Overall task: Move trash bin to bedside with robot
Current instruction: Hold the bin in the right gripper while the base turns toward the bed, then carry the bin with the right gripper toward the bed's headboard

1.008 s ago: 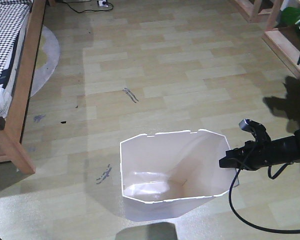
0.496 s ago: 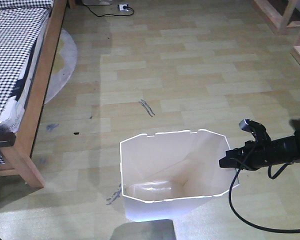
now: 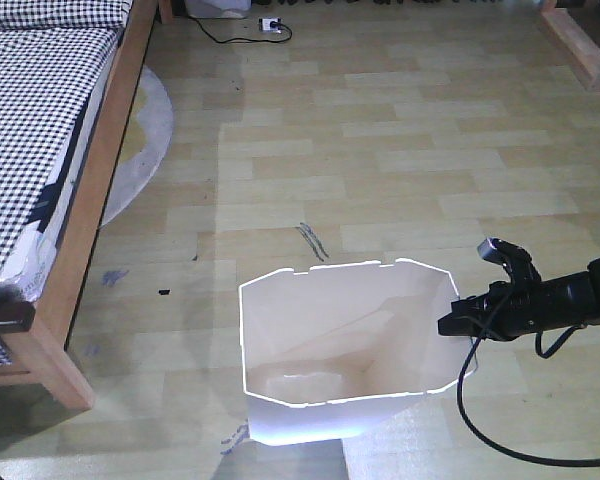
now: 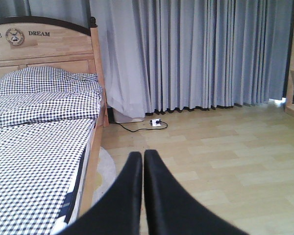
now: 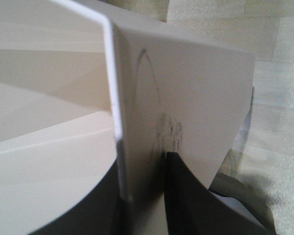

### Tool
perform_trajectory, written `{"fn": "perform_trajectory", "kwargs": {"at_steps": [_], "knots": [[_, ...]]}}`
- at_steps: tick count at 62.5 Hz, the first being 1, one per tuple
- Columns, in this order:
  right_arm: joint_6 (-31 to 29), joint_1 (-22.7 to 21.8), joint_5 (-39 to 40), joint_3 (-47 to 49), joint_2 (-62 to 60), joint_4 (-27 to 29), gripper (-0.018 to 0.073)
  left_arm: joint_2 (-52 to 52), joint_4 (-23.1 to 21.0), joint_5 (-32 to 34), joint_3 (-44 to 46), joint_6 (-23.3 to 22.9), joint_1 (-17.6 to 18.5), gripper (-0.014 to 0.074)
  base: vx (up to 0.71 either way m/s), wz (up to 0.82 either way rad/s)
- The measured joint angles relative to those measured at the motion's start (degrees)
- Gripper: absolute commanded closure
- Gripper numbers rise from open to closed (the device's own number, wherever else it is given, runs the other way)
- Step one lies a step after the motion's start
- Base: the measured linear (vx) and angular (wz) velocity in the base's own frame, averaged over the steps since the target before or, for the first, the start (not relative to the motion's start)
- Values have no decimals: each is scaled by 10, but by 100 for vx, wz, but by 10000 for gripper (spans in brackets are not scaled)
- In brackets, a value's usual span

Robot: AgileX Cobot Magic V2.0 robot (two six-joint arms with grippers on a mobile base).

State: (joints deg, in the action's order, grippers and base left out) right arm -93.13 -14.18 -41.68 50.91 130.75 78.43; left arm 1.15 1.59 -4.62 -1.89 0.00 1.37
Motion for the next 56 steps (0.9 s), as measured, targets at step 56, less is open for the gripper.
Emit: {"fn": "perform_trajectory", "kwargs": {"at_steps": [56], "knots": [[0,0,0,0,0,0,561,0,0,0,0,0,0,603,27,-3]]}}
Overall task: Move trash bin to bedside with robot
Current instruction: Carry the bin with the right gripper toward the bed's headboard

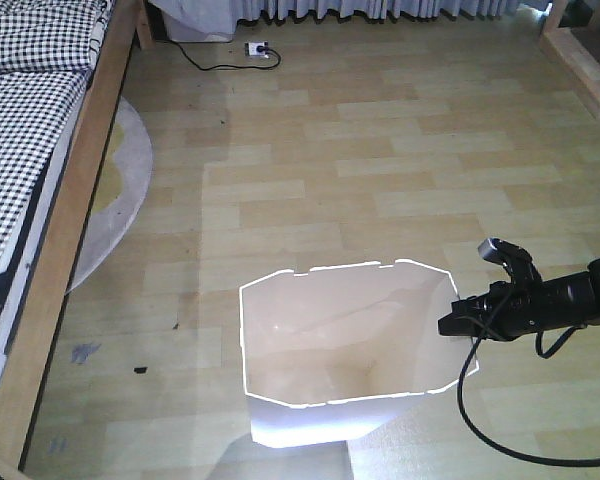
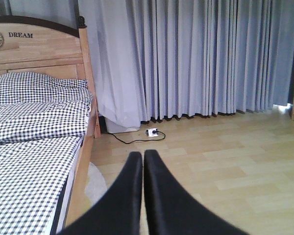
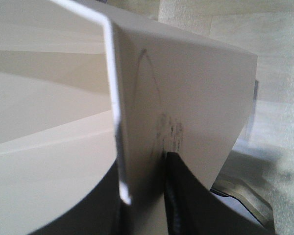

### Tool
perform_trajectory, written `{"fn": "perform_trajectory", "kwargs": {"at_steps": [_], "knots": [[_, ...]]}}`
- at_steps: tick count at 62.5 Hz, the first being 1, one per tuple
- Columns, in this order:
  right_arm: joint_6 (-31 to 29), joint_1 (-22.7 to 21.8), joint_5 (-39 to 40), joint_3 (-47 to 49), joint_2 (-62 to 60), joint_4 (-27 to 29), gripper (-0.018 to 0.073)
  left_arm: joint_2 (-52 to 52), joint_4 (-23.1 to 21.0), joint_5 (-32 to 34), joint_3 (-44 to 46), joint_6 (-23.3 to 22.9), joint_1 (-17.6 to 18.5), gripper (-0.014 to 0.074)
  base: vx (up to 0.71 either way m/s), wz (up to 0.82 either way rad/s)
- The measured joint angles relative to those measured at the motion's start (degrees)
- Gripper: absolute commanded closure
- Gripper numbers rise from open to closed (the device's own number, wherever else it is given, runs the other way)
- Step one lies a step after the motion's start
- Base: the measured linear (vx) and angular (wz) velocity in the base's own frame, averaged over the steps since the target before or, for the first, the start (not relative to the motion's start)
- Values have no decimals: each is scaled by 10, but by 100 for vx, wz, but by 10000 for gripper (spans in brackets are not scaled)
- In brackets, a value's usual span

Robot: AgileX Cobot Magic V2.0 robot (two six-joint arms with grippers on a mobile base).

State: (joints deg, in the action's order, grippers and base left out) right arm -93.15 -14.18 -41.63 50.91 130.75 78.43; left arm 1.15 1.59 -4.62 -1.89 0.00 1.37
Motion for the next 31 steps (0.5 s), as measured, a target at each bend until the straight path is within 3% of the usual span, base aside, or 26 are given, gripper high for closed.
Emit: {"fn": "perform_trajectory", "kwargs": {"at_steps": [31], "knots": [[0,0,0,0,0,0,561,0,0,0,0,0,0,603,26,4]]}}
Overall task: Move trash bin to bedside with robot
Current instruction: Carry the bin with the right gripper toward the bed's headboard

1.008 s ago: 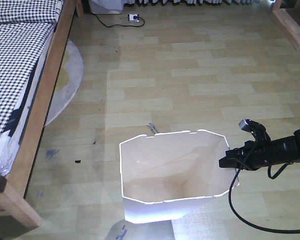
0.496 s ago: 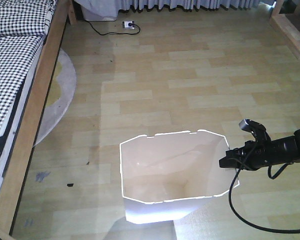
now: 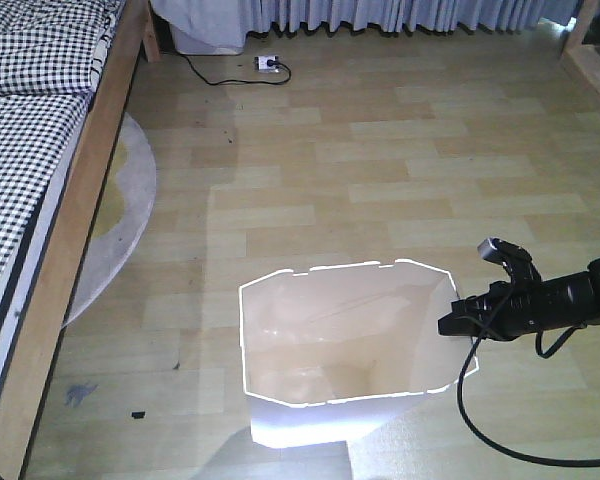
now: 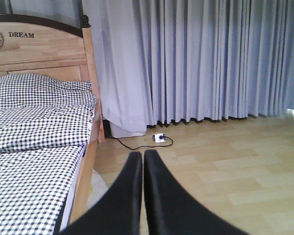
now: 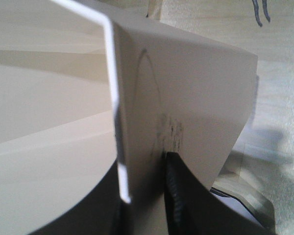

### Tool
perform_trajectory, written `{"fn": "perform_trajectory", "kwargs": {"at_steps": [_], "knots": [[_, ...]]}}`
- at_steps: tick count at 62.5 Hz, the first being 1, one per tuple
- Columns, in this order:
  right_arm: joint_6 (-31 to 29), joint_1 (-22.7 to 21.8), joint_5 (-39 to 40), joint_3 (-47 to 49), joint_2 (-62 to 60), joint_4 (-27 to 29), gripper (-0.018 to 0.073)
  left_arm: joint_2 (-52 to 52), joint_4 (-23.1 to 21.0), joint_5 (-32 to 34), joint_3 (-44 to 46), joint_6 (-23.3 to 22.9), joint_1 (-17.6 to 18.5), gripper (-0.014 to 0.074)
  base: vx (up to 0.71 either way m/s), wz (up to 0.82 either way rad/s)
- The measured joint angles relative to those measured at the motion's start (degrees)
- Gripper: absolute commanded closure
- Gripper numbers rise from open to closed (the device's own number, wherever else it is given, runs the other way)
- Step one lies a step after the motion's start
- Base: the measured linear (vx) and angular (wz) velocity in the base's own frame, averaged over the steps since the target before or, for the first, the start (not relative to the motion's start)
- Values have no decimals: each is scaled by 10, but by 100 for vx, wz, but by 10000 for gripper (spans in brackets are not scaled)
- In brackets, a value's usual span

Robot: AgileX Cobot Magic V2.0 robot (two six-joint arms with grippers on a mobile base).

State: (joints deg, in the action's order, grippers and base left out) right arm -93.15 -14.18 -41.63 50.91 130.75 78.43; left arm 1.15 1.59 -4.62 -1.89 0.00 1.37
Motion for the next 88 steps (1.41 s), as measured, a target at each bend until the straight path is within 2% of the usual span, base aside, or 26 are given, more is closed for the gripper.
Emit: {"fn": "perform_trajectory", "kwargs": {"at_steps": [88], "knots": [[0,0,0,0,0,0,561,0,0,0,0,0,0,603,25,2]]}}
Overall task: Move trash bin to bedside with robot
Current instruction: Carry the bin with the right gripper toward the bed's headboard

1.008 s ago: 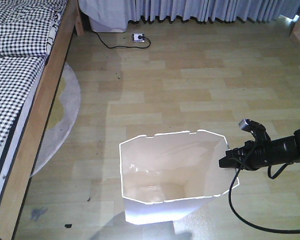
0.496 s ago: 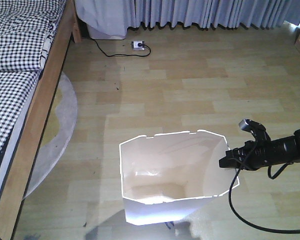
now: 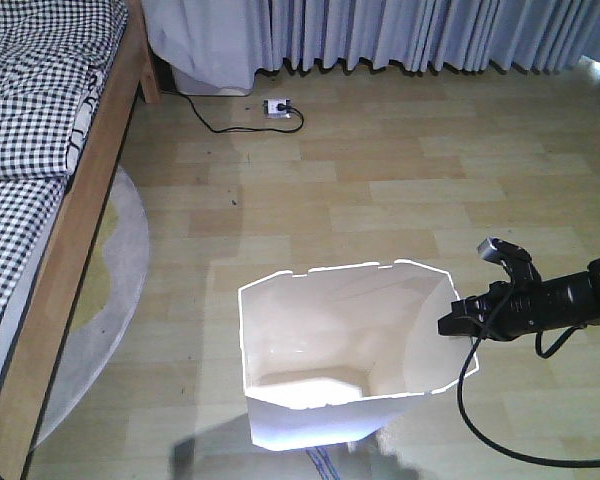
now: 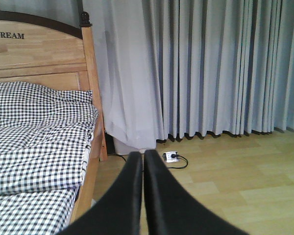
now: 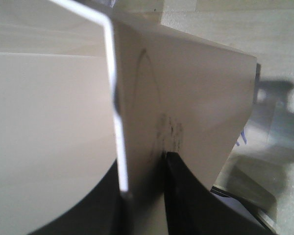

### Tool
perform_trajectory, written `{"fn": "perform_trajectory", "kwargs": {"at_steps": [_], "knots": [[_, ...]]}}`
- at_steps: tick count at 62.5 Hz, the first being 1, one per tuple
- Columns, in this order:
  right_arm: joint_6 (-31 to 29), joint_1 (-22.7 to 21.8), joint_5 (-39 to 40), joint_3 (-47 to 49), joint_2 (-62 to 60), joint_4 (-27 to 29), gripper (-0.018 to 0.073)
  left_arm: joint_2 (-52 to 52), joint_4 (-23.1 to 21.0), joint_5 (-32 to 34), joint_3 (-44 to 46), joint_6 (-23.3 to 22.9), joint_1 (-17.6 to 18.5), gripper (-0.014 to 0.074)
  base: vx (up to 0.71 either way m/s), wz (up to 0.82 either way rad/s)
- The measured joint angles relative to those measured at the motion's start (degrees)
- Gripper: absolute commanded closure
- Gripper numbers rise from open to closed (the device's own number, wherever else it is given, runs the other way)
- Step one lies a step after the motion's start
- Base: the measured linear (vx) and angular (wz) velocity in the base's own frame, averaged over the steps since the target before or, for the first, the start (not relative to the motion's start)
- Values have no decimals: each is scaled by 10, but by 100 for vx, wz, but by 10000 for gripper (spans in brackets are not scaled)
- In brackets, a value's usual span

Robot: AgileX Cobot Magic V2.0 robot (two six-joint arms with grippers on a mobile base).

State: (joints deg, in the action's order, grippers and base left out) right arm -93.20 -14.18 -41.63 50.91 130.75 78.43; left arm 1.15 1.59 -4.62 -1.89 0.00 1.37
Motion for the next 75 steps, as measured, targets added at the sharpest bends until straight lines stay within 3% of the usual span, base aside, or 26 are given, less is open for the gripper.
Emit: {"fn": "perform_trajectory", "kwargs": {"at_steps": [75], "knots": [[0,0,0,0,0,0,561,0,0,0,0,0,0,603,23,3]]}}
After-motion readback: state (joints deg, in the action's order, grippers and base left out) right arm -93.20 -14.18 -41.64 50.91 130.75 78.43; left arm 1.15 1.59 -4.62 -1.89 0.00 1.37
